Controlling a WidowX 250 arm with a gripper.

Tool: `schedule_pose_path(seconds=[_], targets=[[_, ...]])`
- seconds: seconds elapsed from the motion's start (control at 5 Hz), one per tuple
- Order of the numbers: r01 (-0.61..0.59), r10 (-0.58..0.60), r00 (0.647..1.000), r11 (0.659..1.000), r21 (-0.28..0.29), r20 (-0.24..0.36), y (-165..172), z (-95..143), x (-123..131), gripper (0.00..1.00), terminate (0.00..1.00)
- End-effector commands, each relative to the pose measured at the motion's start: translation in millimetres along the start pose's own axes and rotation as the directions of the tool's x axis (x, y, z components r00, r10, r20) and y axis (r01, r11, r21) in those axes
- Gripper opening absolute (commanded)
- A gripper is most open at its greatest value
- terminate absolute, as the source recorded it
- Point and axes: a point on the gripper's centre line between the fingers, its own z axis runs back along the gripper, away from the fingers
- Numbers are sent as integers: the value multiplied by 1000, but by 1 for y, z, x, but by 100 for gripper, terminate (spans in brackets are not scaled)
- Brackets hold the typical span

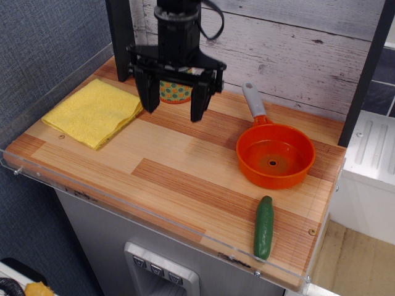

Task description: Move the yellow cloth to the bottom middle of the table

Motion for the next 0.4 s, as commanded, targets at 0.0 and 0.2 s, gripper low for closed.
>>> schedule_pose_path(seconds=[0.0,0.2], targets=[[56,-51,996,995,80,-69,57,-21,15,100,0],[72,-66,996,992,100,-54,88,-27,15,100,0]])
